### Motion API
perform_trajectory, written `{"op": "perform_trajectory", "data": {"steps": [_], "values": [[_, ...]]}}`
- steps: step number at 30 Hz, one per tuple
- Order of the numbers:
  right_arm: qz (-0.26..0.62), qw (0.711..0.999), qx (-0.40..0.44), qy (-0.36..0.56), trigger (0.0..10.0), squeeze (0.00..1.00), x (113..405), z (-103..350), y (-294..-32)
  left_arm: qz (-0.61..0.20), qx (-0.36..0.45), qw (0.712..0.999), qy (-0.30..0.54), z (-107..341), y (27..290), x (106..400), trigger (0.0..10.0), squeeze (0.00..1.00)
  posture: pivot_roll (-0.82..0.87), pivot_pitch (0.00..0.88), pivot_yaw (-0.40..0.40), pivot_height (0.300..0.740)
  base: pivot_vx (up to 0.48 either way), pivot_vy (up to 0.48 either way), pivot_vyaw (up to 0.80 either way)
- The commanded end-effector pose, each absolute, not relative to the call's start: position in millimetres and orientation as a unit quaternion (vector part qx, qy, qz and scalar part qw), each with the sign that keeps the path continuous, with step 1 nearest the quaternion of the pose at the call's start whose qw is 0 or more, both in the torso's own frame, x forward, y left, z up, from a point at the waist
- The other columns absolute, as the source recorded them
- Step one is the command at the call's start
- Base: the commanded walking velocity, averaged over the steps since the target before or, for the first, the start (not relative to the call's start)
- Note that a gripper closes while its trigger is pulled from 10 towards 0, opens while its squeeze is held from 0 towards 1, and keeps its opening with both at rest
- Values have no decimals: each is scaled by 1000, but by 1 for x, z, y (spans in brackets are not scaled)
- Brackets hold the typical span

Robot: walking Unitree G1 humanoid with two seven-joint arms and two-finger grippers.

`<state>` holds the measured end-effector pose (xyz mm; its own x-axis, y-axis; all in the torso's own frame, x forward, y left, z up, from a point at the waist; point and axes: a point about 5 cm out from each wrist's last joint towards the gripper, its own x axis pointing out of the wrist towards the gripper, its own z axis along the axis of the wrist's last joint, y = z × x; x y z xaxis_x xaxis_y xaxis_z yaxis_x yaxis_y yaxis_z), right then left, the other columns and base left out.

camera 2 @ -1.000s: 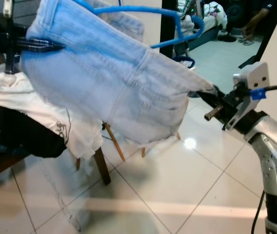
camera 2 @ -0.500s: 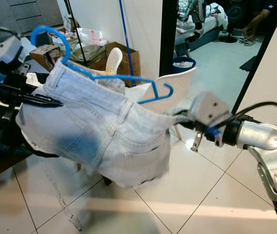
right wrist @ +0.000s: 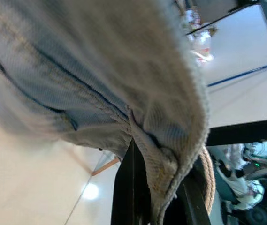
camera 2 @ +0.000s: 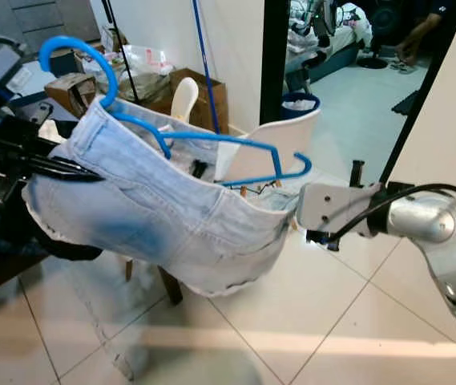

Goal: Hang hanger

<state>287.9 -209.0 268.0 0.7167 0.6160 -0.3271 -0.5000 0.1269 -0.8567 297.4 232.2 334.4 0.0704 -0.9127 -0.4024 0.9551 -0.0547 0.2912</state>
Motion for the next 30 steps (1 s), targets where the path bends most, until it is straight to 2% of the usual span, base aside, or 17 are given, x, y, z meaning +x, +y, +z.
{"op": "perform_trajectory", "data": {"steps": [1,5,21,30], "values": [[368,744,-554,-65,0,0,290,271,-207,-687,261,674,74,327,236,291,39,0,-3,41,28,740,0,0,0],[366,744,-555,-64,0,0,292,271,-207,-686,276,665,104,314,238,291,39,0,-3,42,26,740,0,0,0],[357,752,-551,-68,0,0,296,281,-216,-675,293,661,146,297,246,289,157,0,-2,49,23,740,0,0,0],[367,746,-552,-61,0,0,294,283,-218,-655,313,669,157,286,250,297,157,0,-4,53,26,740,0,0,0]]}}
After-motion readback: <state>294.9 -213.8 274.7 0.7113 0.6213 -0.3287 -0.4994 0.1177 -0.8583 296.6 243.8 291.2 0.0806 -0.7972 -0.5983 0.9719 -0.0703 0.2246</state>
